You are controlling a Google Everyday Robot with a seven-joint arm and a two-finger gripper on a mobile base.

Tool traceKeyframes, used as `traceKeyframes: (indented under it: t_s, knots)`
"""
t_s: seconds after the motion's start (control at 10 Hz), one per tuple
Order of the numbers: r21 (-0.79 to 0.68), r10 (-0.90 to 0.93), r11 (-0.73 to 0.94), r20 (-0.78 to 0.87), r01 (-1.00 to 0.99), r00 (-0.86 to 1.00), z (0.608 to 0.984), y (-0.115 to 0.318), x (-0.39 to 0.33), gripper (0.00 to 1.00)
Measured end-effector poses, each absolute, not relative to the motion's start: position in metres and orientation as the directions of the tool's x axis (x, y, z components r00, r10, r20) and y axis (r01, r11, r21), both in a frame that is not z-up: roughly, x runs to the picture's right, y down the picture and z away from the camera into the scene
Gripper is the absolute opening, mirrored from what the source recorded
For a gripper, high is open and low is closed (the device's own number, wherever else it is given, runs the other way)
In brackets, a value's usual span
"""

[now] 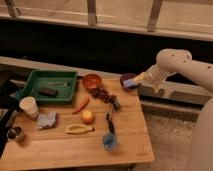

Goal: Place sponge in metal cup

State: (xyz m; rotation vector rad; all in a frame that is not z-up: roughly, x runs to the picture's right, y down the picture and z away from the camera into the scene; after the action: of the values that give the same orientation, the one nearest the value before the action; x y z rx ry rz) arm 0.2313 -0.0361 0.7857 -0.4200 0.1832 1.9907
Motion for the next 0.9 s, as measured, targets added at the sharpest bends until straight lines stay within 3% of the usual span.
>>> traceKeyframes:
  t_s: [0.2, 0.9]
  knots:
    - [-0.127, 0.862, -0.448, -0.325, -0.885, -0.390, 0.784, -0.058, 0.224, 0.80]
    - [-0.104, 0.871, -0.443, -0.287, -0.890, -0.400, 0.802, -0.057, 0.224, 0.80]
